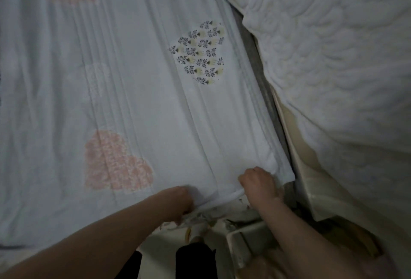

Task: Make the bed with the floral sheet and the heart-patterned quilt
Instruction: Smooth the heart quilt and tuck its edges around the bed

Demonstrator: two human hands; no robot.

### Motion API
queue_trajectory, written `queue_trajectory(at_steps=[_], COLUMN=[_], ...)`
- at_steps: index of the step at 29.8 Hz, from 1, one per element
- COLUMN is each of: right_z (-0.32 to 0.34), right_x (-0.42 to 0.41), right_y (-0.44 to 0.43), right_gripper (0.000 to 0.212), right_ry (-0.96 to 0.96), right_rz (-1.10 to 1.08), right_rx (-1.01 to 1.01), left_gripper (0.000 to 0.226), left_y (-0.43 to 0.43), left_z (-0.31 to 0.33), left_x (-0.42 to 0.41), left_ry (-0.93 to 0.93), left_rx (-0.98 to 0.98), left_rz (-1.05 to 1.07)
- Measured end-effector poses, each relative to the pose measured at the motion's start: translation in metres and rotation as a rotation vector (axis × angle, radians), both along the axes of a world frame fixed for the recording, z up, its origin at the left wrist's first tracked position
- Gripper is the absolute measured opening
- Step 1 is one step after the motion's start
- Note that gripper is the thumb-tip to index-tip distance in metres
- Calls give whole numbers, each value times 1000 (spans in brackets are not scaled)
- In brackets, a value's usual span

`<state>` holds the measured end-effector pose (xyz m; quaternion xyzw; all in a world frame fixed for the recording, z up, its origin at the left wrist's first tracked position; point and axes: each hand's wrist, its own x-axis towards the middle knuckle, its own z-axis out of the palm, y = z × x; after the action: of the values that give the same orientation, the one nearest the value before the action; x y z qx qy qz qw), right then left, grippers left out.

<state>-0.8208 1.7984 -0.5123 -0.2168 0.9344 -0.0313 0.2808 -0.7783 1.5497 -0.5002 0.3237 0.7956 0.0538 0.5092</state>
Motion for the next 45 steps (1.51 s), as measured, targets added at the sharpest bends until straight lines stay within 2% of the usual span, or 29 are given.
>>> queue_trajectory(at_steps=[4, 9, 13, 14, 16, 18, 20, 22, 24, 25, 27, 30, 34, 39, 42, 45], right_z=[-1, -6, -16, -11, 15, 37, 53, 62, 56, 50, 44, 33, -8, -48, -47, -44], right_x=[9, 30, 33, 30, 18, 2, -20, -49, -80, -98, -130, -168, -218, -252, -250, -250], right_y=[18, 35, 42, 39, 22, 1, -20, -47, -68, -78, -100, -146, -171, -127, -132, -131], right_gripper=[50, 51, 49, 44, 26, 37, 37, 24, 26, 27, 35, 58, 54, 64, 66, 66], right_ry=[-2, -37, -122, -131, -308, -401, -460, -344, -9, 149, 337, 373, 355, 485, 471, 451], right_rz=[-80, -163, -121, -106, -61, -1, -51, -175, -232, -250, -233, -149, 89, -204, -222, -207], right_rx=[34, 60, 122, 173, 266, 407, 429, 313, 113, 14, -96, -109, -67, 32, 47, 65], left_gripper=[48, 29, 41, 44, 54, 60, 46, 33, 31, 33, 55, 71, 75, 78, 74, 70], left_y=[27, 43, 38, 37, 35, 31, 22, 5, -18, -32, -54, -74, -97, -103, -113, -145], left_z=[3, 3, 5, 4, -1, 11, 17, 21, 18, 10, 4, 3, -29, -61, -50, -40], left_x=[3, 21, 18, 18, 26, 16, -8, -49, -90, -107, -140, -178, -207, -227, -251, -307], left_ry=[-90, -90, 39, 47, 102, 200, 208, 377, 550, 650, 761, 864, 855, 870, 923, 983], left_rx=[-10, 58, 20, 18, 55, 88, 98, 190, 312, 346, 235, 8, -107, -66, 3, -49], left_rz=[-22, -42, 104, 124, 126, 167, 153, 263, 477, 535, 592, 739, 772, 698, 705, 746])
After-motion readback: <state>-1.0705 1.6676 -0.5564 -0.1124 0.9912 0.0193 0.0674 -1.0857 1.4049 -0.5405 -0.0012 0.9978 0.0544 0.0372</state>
